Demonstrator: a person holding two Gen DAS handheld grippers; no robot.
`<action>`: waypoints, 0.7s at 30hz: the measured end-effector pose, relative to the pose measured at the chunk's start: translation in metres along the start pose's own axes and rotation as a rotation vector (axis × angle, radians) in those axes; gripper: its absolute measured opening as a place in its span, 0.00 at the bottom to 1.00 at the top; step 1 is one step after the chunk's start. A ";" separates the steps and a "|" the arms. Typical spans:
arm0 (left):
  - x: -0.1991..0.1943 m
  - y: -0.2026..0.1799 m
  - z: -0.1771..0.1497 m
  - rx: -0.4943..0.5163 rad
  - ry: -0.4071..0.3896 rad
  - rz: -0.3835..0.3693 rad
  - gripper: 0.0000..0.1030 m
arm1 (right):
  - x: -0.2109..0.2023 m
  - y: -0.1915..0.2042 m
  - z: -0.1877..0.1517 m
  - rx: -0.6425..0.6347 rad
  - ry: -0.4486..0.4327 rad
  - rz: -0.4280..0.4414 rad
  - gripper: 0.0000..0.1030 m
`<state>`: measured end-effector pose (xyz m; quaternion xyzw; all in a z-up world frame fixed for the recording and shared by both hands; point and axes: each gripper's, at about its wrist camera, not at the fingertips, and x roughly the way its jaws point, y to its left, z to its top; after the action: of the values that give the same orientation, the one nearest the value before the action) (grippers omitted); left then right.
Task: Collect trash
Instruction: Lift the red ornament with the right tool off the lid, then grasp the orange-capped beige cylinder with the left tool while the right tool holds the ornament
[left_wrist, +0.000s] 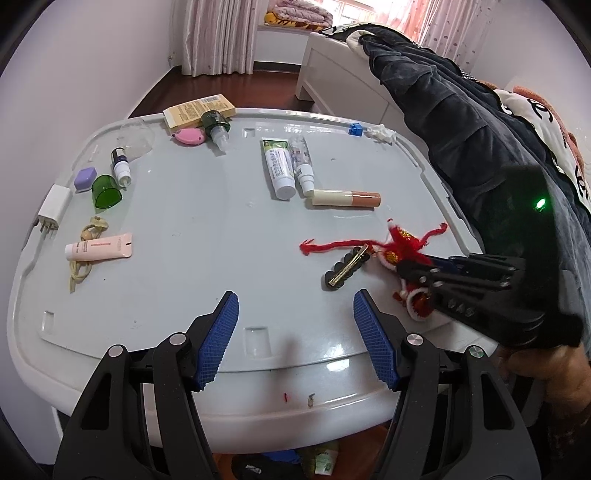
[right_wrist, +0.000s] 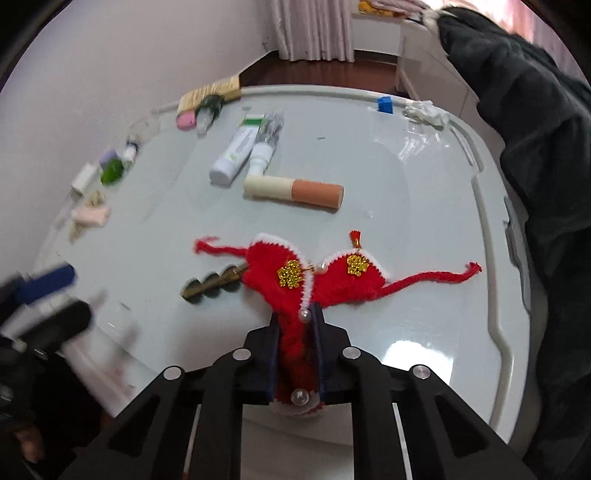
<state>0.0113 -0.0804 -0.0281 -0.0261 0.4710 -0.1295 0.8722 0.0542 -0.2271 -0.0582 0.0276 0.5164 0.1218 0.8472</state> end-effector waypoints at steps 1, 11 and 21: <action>0.000 0.000 0.001 -0.002 -0.002 0.002 0.62 | -0.008 -0.003 0.003 0.030 -0.020 0.036 0.11; 0.012 0.008 0.026 -0.062 -0.021 -0.022 0.62 | -0.069 -0.048 0.019 0.349 -0.172 0.412 0.10; 0.074 -0.001 0.093 -0.049 -0.021 0.048 0.62 | -0.104 -0.059 0.031 0.325 -0.292 0.390 0.11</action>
<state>0.1266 -0.1074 -0.0363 -0.0374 0.4653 -0.0967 0.8790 0.0468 -0.3066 0.0363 0.2788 0.3865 0.1931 0.8577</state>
